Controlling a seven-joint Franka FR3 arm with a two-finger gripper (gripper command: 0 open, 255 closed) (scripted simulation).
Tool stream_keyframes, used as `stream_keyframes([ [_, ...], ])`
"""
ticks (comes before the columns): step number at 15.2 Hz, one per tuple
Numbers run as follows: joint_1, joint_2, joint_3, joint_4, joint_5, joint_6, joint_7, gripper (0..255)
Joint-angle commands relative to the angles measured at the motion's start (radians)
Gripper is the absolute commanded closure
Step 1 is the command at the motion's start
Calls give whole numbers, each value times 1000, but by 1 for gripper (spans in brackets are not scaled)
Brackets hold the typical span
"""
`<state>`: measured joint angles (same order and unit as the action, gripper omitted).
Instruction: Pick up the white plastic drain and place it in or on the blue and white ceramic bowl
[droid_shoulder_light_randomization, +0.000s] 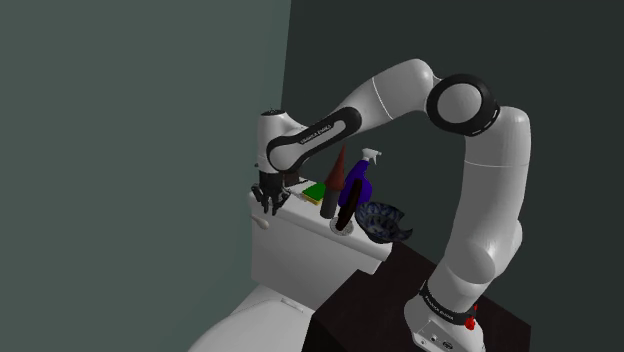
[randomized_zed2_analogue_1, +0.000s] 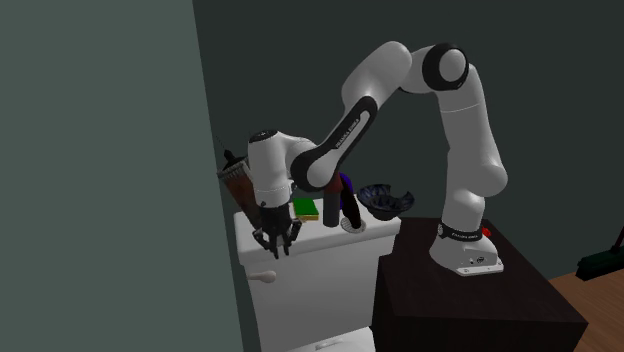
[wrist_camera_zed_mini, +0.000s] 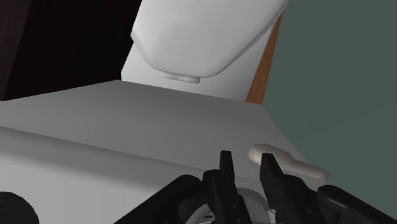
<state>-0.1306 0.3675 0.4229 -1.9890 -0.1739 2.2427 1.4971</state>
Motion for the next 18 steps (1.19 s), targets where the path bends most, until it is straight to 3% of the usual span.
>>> stream_keyframes([
  [1,-4,-12,1,4,7,-18,-4,255],
  [18,-25,-136,28,85,76,-211,-48,255],
])
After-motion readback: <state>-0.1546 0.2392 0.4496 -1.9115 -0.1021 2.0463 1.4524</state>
